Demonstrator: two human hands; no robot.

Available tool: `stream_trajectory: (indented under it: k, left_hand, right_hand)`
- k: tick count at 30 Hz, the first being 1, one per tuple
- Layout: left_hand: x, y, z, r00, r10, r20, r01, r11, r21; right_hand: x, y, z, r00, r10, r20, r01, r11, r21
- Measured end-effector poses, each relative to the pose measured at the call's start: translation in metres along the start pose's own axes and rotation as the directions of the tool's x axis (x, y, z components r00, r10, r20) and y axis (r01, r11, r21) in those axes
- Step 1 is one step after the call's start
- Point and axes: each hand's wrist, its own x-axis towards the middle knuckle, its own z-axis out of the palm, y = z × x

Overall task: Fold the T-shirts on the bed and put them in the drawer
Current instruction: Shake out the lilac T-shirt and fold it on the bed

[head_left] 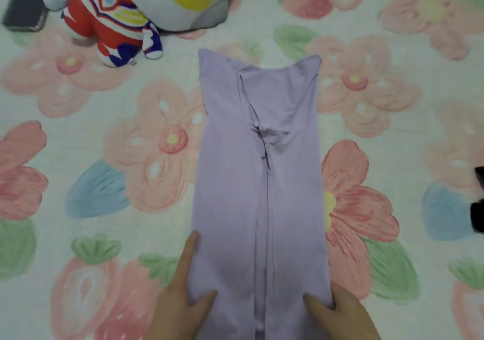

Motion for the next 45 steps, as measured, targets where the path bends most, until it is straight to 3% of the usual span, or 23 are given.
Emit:
stream_trajectory:
  k: [2,4,7,9,12,13,14,15,17,18,20,22,25,29,32,34,36,38,39,41,43,44,45]
  left_hand:
    - [0.007,0.021,-0.015,0.999,0.029,0.026,-0.026,0.992,-0.126]
    - [0.017,0.052,-0.031,1.000,0.008,0.025,0.001,0.942,-0.337]
    - [0.055,0.103,-0.047,0.994,-0.106,-0.039,0.047,0.696,-0.717]
    - [0.097,0.141,-0.056,0.982,-0.179,-0.059,0.061,0.596,-0.800]
    - [0.163,0.193,-0.072,0.985,-0.156,-0.067,0.008,0.435,-0.900]
    - [0.182,0.205,-0.076,0.985,-0.152,-0.082,-0.015,0.398,-0.917]
    - [0.198,0.212,-0.078,0.980,-0.167,-0.113,-0.026,0.450,-0.893]
    - [0.212,0.213,-0.077,0.970,-0.190,-0.149,-0.008,0.591,-0.806]
    - [0.228,0.197,-0.063,0.954,-0.161,-0.252,0.054,0.921,-0.385]
    - [0.228,0.184,-0.052,0.949,-0.136,-0.283,0.092,0.983,-0.162]
    - [0.224,0.156,-0.030,0.934,-0.123,-0.335,0.156,0.985,0.074]
    - [0.221,0.136,-0.017,0.907,-0.104,-0.408,0.158,0.982,0.100]
    - [0.216,0.125,-0.010,0.900,-0.019,-0.435,0.046,0.998,0.050]
    - [0.210,0.118,-0.021,0.937,0.001,-0.349,-0.031,0.996,-0.081]
    - [0.185,0.102,-0.027,0.945,0.063,-0.320,-0.081,0.996,-0.043]
    - [0.155,0.094,-0.020,0.960,0.083,-0.267,-0.072,0.996,0.053]
    - [0.130,0.090,-0.007,0.945,0.150,-0.292,-0.046,0.941,0.336]
    - [0.115,0.092,0.007,0.838,0.374,-0.399,-0.160,0.865,0.475]
    - [0.112,0.100,0.016,0.783,0.458,-0.421,-0.251,0.852,0.460]
    - [0.107,0.132,0.030,0.841,0.397,-0.367,-0.349,0.917,0.192]
    - [0.106,0.173,0.043,0.978,0.137,-0.158,-0.168,0.965,-0.203]
    - [0.108,0.190,0.047,0.999,0.042,-0.022,-0.047,0.938,-0.344]
    - [0.111,0.198,0.049,0.998,0.034,0.059,-0.006,0.904,-0.428]
  right_hand:
    - [0.000,-0.020,-0.016,0.999,-0.030,0.029,0.024,0.984,0.176]
    - [0.003,-0.045,-0.034,0.999,-0.028,0.017,0.018,0.903,0.429]
    - [0.022,-0.096,-0.059,0.994,0.025,0.106,-0.101,0.580,0.809]
    - [0.048,-0.141,-0.079,0.994,0.032,0.109,-0.112,0.462,0.880]
    - [0.091,-0.206,-0.107,1.000,0.002,0.009,-0.009,0.305,0.952]
    - [0.105,-0.222,-0.114,1.000,0.011,-0.029,0.023,0.317,0.948]
    - [0.117,-0.233,-0.117,0.998,0.034,-0.062,0.045,0.378,0.925]
    - [0.131,-0.238,-0.117,0.990,0.069,-0.121,0.073,0.478,0.875]
    - [0.158,-0.230,-0.109,0.951,0.134,-0.280,0.104,0.711,0.696]
    - [0.167,-0.220,-0.103,0.919,0.172,-0.354,0.067,0.817,0.573]
    - [0.174,-0.195,-0.087,0.884,0.176,-0.434,-0.019,0.939,0.343]
    - [0.177,-0.175,-0.076,0.888,0.070,-0.454,0.038,0.973,0.226]
    - [0.174,-0.170,-0.071,0.923,-0.061,-0.379,0.177,0.943,0.281]
    - [0.163,-0.168,-0.077,0.945,-0.230,-0.232,0.300,0.890,0.343]
    - [0.142,-0.146,-0.080,0.934,-0.310,-0.176,0.352,0.881,0.315]
    - [0.126,-0.122,-0.070,0.932,-0.310,-0.186,0.349,0.908,0.233]
    - [0.114,-0.100,-0.056,0.935,-0.275,-0.224,0.324,0.919,0.223]
    - [0.108,-0.089,-0.048,0.928,-0.243,-0.281,0.316,0.915,0.252]
    - [0.107,-0.088,-0.047,0.917,-0.248,-0.311,0.328,0.914,0.239]
    - [0.104,-0.093,-0.046,0.883,-0.304,-0.359,0.383,0.907,0.174]
    - [0.092,-0.105,-0.043,0.831,-0.410,-0.376,0.467,0.881,0.072]
    - [0.083,-0.113,-0.040,0.802,-0.471,-0.368,0.515,0.857,0.025]
    - [0.072,-0.121,-0.036,0.779,-0.523,-0.346,0.552,0.834,-0.017]
